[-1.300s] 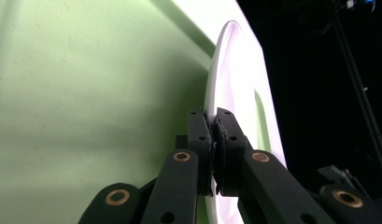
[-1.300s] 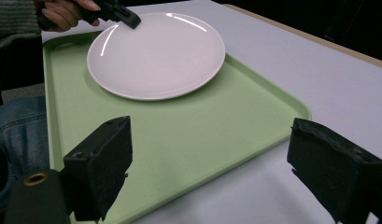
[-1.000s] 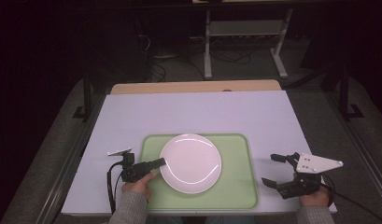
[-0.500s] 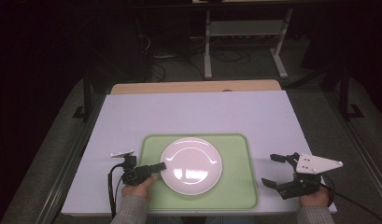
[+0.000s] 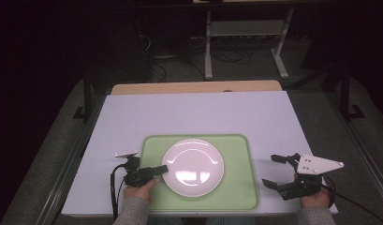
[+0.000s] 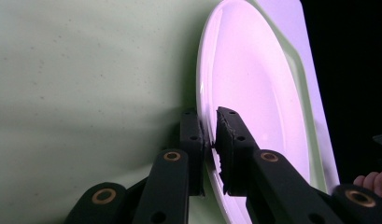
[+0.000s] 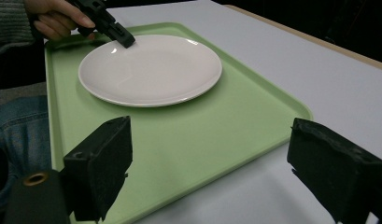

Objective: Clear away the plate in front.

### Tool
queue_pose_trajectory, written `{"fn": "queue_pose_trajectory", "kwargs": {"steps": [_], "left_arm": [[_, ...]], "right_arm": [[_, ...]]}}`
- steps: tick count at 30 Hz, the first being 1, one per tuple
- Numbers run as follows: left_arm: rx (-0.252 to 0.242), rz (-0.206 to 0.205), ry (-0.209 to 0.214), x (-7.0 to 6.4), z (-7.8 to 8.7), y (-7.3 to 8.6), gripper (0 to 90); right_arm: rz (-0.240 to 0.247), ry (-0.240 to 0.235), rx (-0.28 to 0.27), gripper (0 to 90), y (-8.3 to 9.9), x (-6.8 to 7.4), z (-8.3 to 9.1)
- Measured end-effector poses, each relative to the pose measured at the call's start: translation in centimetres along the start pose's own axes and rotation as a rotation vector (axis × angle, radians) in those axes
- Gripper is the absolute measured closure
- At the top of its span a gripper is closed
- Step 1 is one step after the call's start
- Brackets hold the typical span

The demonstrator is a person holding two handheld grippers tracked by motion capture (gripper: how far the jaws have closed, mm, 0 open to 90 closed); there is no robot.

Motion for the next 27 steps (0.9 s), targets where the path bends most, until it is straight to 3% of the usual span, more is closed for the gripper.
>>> {"fn": "queue_pose_trajectory", "kwargs": {"steps": [14,22,27], "left_arm": [[0.02,-0.035,0.006,-0.3,0.0,0.5,79.5],[0.009,-0.148,-0.049,-0.1,1.4,0.0,78.3],[-0.017,-0.207,-0.056,0.0,2.4,-0.4,76.3]], "right_arm": [[0.0,-0.002,0.001,13.2,0.0,0.0,0.0],[-0.006,-0.004,0.001,13.2,0.0,-0.1,0.0],[-0.01,-0.001,0.003,13.2,0.1,-0.1,0.0]]}}
Point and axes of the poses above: each handheld gripper's, and its own axes: z roughly backward along the jaws, y roughly out of its underside, x roughly to its left, the point moved 9 cm from there along -z, roughly forward along the jaws, and after that the axes turned 13 degrees about -z, right-handed, at the moved point
